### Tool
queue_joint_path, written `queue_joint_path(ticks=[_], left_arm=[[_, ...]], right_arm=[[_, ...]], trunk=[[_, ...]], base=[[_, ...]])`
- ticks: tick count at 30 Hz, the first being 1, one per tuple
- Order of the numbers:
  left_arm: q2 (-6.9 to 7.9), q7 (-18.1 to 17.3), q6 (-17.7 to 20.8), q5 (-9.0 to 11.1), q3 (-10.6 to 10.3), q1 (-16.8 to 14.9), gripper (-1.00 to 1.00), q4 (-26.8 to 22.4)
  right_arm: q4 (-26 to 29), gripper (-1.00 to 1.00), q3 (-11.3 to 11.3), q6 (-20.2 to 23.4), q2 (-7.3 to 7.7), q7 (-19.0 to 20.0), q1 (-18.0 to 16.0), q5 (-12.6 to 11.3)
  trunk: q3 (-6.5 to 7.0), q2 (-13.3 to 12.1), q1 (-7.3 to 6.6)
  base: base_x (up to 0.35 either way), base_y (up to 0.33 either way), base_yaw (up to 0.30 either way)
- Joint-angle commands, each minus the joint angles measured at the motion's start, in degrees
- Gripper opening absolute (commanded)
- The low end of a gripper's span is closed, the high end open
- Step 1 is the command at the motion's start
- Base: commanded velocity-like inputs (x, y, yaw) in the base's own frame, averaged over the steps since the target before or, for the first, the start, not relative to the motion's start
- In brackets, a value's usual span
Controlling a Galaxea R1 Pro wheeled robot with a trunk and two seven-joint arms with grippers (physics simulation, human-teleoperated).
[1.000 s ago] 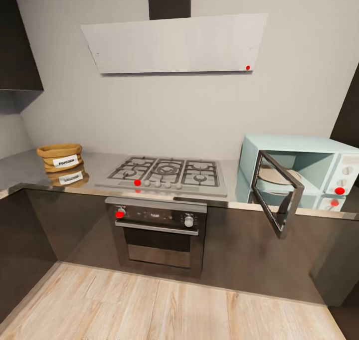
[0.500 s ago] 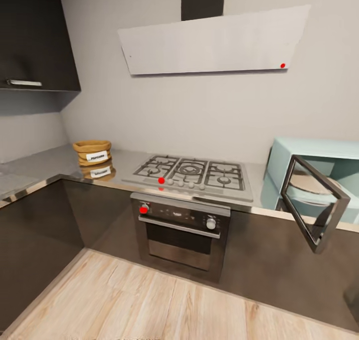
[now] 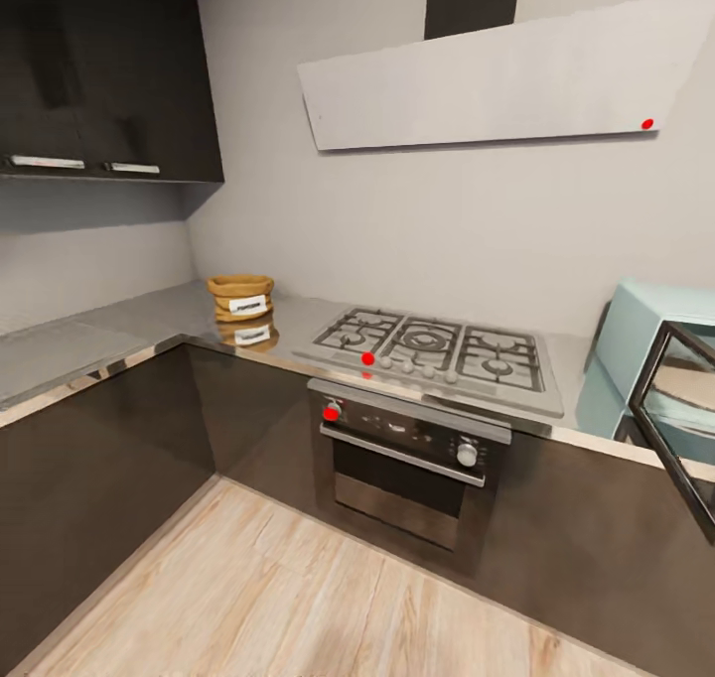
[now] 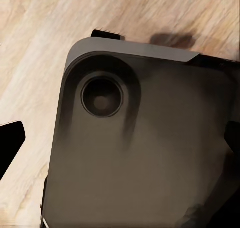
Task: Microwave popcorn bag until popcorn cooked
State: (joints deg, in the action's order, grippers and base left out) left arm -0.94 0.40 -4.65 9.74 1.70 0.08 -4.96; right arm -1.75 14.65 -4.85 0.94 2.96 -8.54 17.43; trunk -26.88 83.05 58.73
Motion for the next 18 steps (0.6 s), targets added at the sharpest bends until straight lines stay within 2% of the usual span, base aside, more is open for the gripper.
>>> queue_joint_path(ticks=[1,18], left_arm=[[-0.02,0.04,-0.10,0.28,0.14,0.01,1.00,-0.05],[-0.07,0.04,-0.10,0.28,0.15,0.00,1.00,-0.05]], right_arm=[[-0.19,1.00,0.48,-0.34,0.15,0.12,-0.07,0.41],[-0.19,1.00,0.47,-0.33,0.37,0.12,-0.07,0.41]], trunk=[[-0.05,0.03,0.00],[-0.05,0.03,0.00]], base=[[0.000,0.000,0.299],[0.000,0.000,0.299]])
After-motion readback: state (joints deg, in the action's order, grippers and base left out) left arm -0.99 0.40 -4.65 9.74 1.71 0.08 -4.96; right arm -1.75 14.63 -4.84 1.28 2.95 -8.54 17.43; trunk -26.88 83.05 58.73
